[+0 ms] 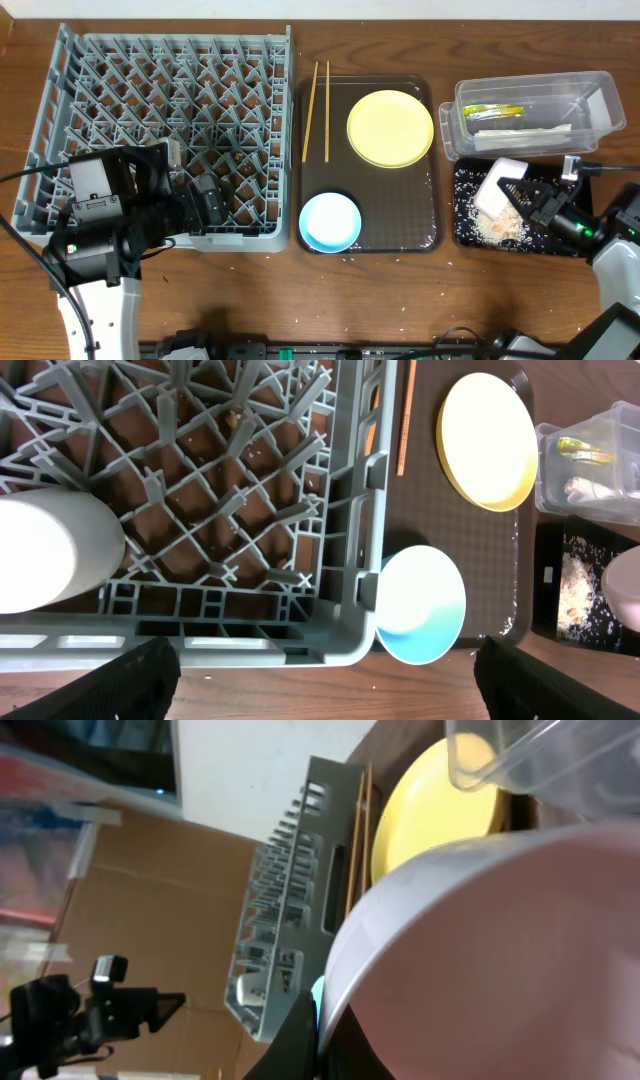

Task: Sort waste into correct bins and load items into the dishwasher
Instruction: 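Tip the pink bowl over the black tray to dump the scraps, then set the emptied pink bowl back on the dark tray with the right gripper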

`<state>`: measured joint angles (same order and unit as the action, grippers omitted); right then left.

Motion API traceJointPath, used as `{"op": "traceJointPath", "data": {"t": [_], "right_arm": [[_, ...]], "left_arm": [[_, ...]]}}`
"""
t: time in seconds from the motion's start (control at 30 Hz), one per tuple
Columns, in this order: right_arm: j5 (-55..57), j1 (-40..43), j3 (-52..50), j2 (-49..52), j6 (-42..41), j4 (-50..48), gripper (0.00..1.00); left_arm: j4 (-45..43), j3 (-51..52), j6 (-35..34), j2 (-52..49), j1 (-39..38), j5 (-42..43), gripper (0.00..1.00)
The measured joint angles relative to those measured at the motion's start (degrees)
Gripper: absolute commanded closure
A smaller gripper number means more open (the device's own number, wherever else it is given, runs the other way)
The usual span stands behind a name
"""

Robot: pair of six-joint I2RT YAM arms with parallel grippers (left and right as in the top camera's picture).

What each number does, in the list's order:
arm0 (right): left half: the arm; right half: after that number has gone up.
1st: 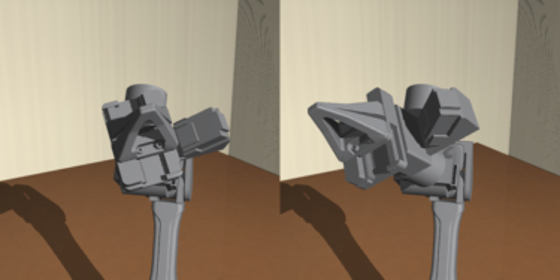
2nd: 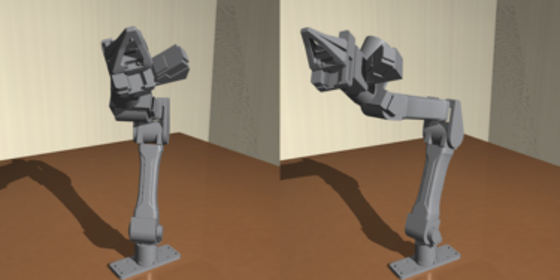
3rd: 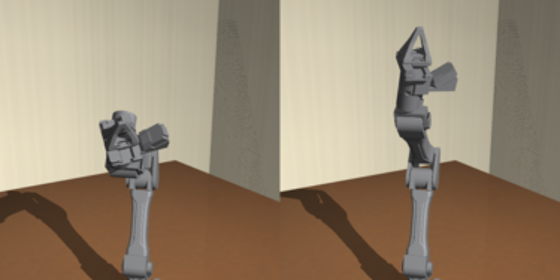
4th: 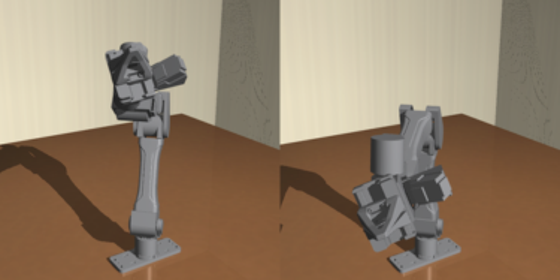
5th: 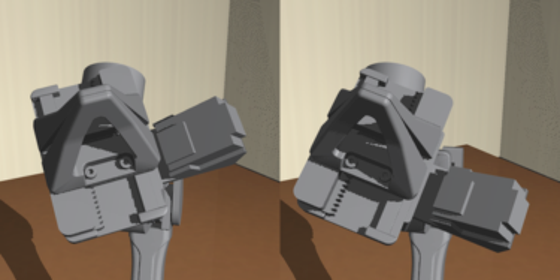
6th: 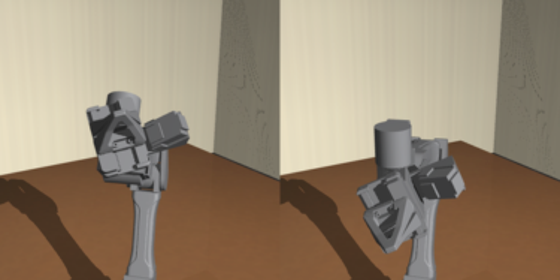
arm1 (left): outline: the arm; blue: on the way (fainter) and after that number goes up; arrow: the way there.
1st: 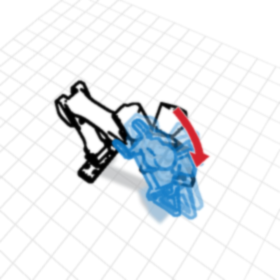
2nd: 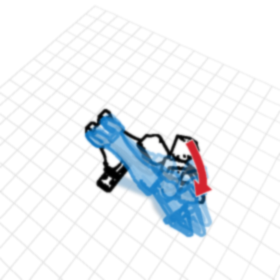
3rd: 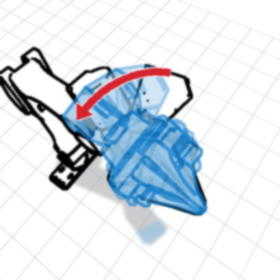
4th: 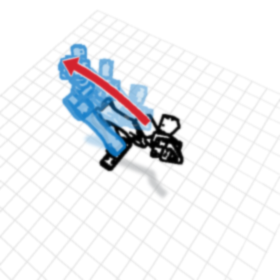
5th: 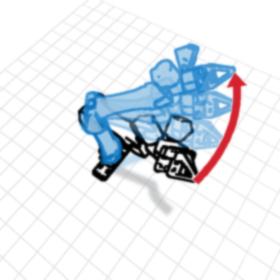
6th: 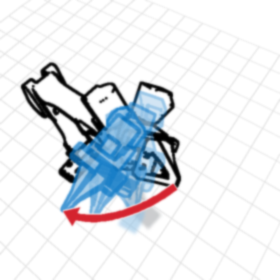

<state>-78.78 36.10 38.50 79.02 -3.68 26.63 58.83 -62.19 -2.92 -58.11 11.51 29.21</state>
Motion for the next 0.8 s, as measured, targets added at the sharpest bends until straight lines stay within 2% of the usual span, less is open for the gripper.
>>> {"op": "traceJointPath", "data": {"t": [0.2, 0.33, 0.47, 0.67, 0.73, 0.8], "right_arm": [[-2.43, -0.07, 0.00, -0.02, 1.86, 0.37, 0.99], [2.71, -0.35, 0.00, -0.02, 0.28, 2.25, 0.99], [4.87, -5.44, 0.02, -1.73, 1.66, 5.09, 0.99], [22.75, -28.63, 0.39, -11.17, 1.25, 9.75, 0.99], [31.08, -36.83, 0.46, -12.41, -0.13, 9.94, 0.99], [44.15, -47.04, 0.46, -12.26, -2.47, 9.29, 0.99]], "left_arm": [[0.11, 0.00, 0.00, 0.00, 0.00, -0.02, 0.04], [0.11, 0.00, 0.00, 0.00, 0.00, 0.04, 0.05], [-0.37, 0.00, 0.00, 0.00, -0.22, 0.92, 0.08], [-2.54, 0.00, 0.00, 0.00, -4.92, 0.96, 0.10], [-2.67, 0.00, -0.02, 0.00, -7.58, 0.20, 0.10], [-2.58, 0.00, -0.09, 0.00, -10.86, -1.16, 0.10]]}}
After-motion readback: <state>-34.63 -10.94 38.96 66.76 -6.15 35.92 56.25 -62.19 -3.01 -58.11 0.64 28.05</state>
